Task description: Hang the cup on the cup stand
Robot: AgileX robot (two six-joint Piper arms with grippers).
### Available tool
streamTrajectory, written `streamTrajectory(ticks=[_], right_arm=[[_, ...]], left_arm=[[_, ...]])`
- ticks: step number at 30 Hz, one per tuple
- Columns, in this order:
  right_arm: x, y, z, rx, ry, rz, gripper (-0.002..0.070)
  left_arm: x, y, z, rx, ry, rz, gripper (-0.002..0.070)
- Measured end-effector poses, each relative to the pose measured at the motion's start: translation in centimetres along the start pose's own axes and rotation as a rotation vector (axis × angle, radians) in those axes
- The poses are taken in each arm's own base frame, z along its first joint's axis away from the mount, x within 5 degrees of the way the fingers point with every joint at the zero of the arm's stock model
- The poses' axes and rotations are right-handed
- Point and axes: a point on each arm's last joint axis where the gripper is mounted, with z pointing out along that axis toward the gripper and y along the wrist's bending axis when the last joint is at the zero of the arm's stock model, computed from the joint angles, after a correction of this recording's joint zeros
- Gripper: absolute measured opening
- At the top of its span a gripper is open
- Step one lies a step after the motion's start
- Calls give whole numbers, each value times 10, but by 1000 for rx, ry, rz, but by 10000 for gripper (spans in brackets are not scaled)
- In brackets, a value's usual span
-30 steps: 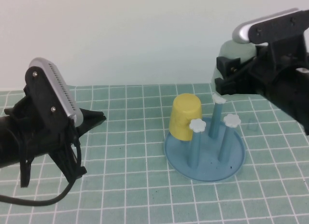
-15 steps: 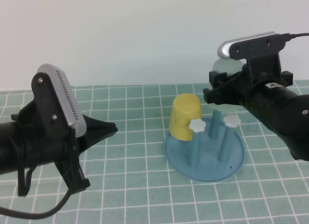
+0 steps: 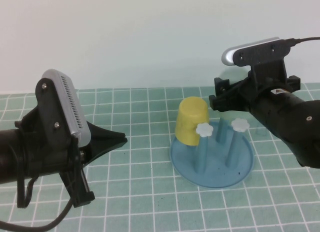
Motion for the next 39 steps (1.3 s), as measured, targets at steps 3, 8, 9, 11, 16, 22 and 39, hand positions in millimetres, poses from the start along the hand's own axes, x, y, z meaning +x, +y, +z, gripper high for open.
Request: streamTrajectory(ticks=[3, 8, 9, 11, 16, 22, 39], right_arm=[[0, 0, 0, 0, 0, -3, 641], [0, 0, 0, 2, -2, -22, 643], [-1, 0, 0, 2, -4, -32, 639], [-5, -2, -4, 5, -11, -34, 611], [-31, -13, -34, 7, -61, -101, 274], [-66, -38, -95, 11, -126, -75, 24], [61, -102, -233, -79, -276, -142, 0]], left_arm=[[0, 0, 0, 4, -1, -4, 0], [0, -1, 0, 6, -2, -29, 0], [0, -1, 0, 6, -2, -30, 0], [0, -1, 0, 9, -3, -30, 0], [-1, -3, 0, 29, -11, -33, 0], [-2, -4, 0, 45, -19, -36, 0], [-9, -4, -1, 52, -97, -107, -1]])
